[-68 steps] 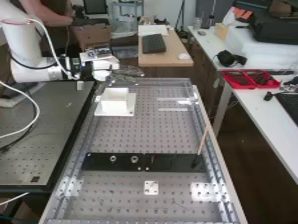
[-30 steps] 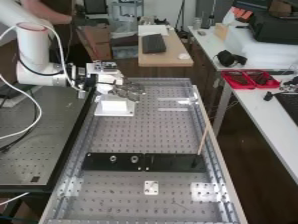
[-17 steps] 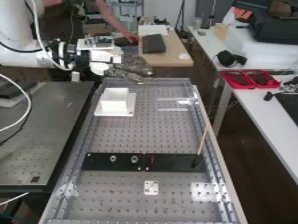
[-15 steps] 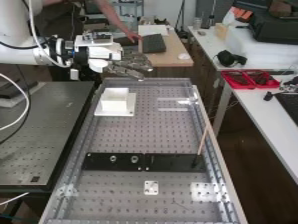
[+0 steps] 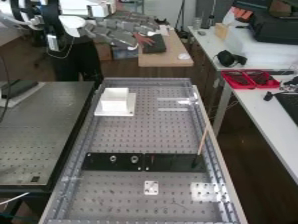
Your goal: Grab the smaller nut and place it in the white container
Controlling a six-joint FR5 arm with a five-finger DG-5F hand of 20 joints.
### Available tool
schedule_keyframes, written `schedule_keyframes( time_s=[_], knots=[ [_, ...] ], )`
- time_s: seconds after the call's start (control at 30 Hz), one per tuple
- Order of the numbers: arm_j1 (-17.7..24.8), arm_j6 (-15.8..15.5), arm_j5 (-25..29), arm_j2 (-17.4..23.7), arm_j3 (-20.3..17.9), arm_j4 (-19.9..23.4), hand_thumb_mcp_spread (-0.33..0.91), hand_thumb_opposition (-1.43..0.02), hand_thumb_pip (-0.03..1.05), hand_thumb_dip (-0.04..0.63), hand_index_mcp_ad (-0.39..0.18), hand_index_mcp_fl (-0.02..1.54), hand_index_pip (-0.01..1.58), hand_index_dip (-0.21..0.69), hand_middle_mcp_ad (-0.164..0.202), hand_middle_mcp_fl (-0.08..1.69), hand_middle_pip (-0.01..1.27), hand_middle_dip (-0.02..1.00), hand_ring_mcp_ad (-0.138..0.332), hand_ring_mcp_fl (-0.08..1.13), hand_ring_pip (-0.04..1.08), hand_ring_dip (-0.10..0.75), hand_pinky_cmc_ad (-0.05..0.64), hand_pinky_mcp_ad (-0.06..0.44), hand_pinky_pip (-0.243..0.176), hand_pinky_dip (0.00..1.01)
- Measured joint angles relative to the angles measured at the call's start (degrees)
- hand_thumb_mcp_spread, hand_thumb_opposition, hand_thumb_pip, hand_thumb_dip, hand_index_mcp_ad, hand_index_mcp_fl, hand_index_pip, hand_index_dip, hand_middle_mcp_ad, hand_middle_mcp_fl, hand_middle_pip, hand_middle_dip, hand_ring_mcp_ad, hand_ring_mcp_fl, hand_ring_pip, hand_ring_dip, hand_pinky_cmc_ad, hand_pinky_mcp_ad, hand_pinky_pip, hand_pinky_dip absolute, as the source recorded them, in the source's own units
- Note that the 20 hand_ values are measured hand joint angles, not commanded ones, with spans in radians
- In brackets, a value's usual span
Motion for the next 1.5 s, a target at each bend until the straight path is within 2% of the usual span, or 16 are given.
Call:
schedule_keyframes(
  time_s=[0.07,0.17,0.27,0.57,1.5],
  knots=[
    [-0.69,0.28,0.80,-0.45,1.35,-1.20,0.24,-0.75,0.60,0.173,-0.129,0.12,0.10,0.375,0.042,0.02,0.12,0.22,0.119,0.00,0.07,0.119,0.386,0.278,-0.075,0.16],
    [-1.44,0.57,1.39,-1.03,2.55,-2.05,0.24,-0.75,0.59,0.173,-0.129,0.12,0.09,0.386,0.040,0.02,0.12,0.22,0.119,0.00,0.07,0.119,0.379,0.278,-0.079,0.16],
    [-1.89,0.97,1.42,-1.49,3.18,-2.36,0.24,-0.75,0.58,0.171,-0.129,0.12,0.09,0.393,0.040,0.02,0.12,0.22,0.117,0.00,0.07,0.119,0.401,0.278,-0.079,0.16],
    [-2.59,1.28,1.31,-2.57,4.31,-2.39,0.24,-0.75,0.58,0.161,-0.129,0.12,0.08,0.403,0.040,0.02,0.12,0.22,0.117,0.00,0.07,0.119,0.396,0.278,-0.093,0.16],
    [-2.46,2.60,0.58,-3.06,4.28,-2.01,0.24,-0.75,0.58,0.157,-0.129,0.12,0.08,0.405,0.040,0.02,0.12,0.22,0.119,0.00,0.07,0.119,0.396,0.278,-0.093,0.16]
  ],
)
